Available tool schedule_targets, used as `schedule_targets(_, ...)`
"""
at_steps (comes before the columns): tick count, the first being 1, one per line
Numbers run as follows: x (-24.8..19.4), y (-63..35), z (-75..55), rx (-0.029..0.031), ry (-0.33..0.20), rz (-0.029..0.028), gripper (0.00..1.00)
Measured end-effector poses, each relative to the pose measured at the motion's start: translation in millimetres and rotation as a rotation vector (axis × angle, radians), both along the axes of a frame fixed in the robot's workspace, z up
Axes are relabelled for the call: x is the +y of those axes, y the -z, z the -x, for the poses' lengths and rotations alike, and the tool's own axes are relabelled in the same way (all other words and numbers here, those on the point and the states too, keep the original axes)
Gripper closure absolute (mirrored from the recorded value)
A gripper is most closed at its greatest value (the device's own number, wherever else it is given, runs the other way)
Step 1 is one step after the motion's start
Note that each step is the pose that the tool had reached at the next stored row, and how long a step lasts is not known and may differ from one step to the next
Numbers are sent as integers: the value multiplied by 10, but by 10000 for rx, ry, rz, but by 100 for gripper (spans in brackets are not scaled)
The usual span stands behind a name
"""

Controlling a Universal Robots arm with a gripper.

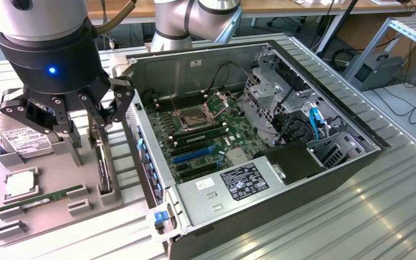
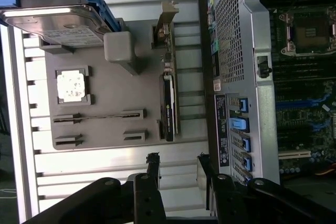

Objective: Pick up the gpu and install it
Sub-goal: 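Pick up the gpu and move the gpu toward the slot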

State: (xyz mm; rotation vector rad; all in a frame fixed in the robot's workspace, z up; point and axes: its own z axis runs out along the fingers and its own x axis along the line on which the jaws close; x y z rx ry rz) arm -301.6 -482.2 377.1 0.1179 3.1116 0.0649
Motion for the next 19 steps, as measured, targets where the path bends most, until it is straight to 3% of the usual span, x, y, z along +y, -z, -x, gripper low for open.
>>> schedule_targets(19,0,71,0,0,0,0,58)
